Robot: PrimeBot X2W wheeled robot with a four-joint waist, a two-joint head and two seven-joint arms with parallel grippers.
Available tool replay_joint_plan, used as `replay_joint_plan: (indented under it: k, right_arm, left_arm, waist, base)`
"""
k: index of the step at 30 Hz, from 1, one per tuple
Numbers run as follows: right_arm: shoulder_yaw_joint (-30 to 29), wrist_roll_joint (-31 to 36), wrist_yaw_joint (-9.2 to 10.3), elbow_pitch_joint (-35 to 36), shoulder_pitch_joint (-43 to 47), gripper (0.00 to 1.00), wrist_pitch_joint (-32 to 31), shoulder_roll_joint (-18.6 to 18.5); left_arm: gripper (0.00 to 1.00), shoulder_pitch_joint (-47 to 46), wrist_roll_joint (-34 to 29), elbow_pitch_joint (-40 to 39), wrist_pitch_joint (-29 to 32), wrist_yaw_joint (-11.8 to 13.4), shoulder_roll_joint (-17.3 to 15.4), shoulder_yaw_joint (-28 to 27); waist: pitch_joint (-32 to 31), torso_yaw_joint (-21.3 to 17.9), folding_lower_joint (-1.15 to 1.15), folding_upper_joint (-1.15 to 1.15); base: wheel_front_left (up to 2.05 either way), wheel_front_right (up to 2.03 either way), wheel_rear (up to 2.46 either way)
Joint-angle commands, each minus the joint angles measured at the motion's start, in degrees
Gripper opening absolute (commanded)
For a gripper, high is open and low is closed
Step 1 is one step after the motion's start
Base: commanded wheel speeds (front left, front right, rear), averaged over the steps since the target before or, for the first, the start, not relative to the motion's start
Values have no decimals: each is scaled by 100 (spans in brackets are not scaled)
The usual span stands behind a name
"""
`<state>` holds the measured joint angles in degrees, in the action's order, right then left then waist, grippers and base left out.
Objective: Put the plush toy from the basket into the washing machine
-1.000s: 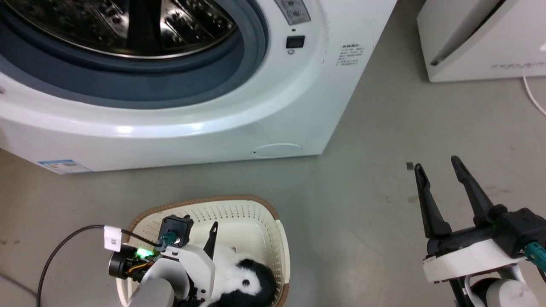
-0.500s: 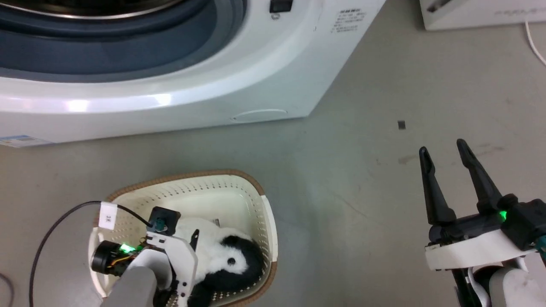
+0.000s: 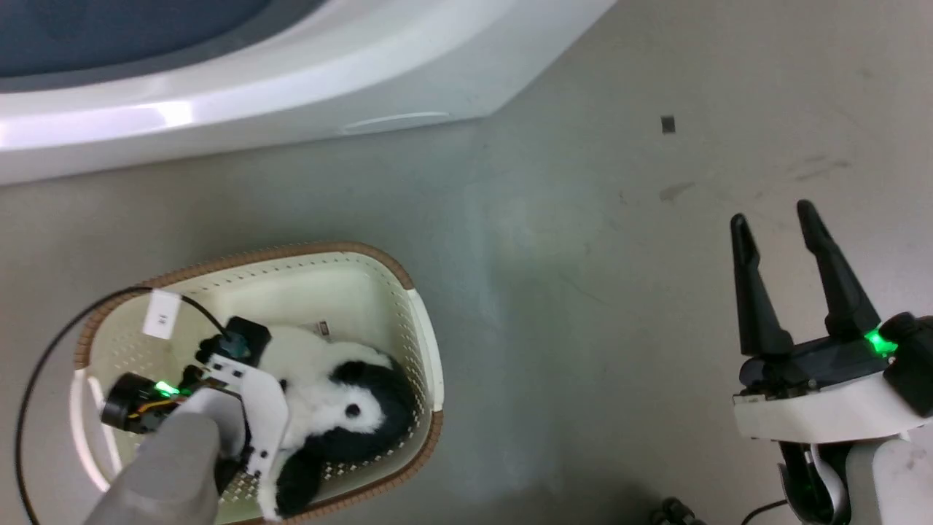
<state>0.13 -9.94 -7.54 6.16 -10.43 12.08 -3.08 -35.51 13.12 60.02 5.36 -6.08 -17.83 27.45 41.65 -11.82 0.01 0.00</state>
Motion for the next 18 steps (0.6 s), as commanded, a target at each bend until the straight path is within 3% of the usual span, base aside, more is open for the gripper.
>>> replay_joint_plan:
  k: [1,14,15,18]
  right_arm:
    - [-8,-115,5,50,-129,100,62,17]
    - [-26,-410,5,138,-361,100,216,19]
    - [-24,-430,5,141,-382,100,228,19]
    - [-17,-473,5,147,-439,100,264,20]
  left_arm:
    - [100,-178,76,159,18,-19,-82,58]
    - [100,-819,217,979,243,-96,-536,595]
    - [0,-849,253,1042,301,-103,-546,630]
    - [0,-916,382,1220,376,-124,-540,788]
  waist:
    - [189,-120,-1,0]
    - [897,-420,-1,0]
    - [938,-434,-1,0]
    - [1039,-465,-1,0]
  base:
    - [0,0,0]
    - [0,0,0]
    - [0,0,0]
    - [0,0,0]
